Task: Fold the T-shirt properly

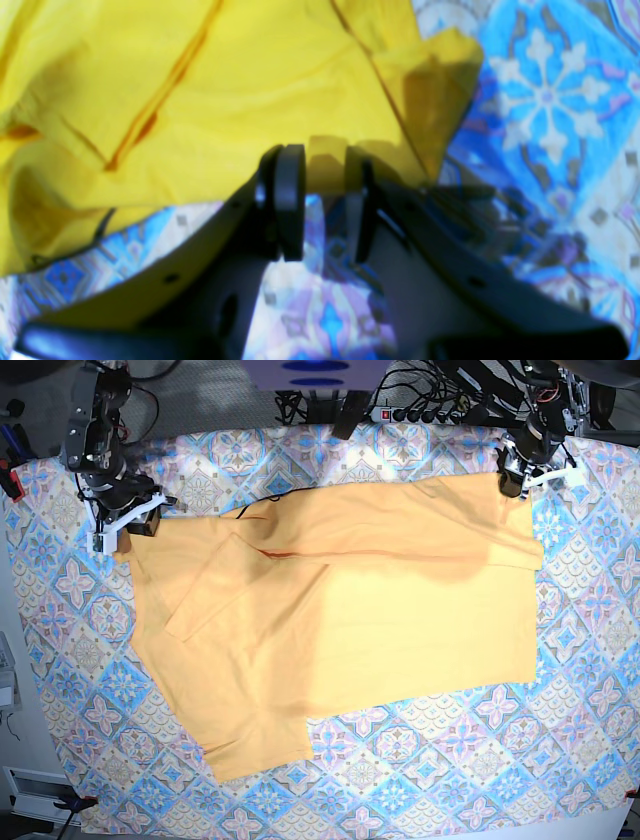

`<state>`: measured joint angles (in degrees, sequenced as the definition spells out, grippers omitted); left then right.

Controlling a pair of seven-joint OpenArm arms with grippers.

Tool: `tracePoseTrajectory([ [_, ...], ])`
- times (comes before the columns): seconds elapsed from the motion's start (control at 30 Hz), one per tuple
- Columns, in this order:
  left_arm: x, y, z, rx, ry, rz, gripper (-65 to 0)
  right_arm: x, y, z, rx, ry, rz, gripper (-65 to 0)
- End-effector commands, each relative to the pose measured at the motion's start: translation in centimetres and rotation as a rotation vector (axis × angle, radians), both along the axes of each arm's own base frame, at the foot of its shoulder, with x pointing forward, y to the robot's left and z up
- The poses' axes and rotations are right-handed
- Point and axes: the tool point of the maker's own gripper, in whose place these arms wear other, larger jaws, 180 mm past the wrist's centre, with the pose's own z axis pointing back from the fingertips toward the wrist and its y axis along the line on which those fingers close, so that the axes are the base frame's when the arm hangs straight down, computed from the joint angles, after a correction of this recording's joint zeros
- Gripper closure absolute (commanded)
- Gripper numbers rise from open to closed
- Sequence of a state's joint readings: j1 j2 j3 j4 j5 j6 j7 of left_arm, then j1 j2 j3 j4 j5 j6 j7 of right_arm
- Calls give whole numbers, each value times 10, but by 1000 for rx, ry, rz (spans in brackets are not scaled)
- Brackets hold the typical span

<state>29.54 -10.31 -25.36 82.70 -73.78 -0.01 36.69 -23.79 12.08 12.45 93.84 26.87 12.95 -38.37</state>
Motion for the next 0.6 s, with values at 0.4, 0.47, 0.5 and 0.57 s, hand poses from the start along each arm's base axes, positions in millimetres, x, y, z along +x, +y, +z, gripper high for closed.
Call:
tracePoseTrajectory([
  [0.4,8,30,16,49,-41,45,0,-7,-25,23,53,-73,-100,-162],
  [0.47,10,35,18,64,-41,33,0,-15,-34,16,123,-57,-173,-172],
  [0.5,10,35,19,65,-41,32,0,-21,-39,10,163,-38,-212,-174],
  [0.57,10,35,18,65,-39,32,0,-24,-44,2,254,-19,-282,-173],
])
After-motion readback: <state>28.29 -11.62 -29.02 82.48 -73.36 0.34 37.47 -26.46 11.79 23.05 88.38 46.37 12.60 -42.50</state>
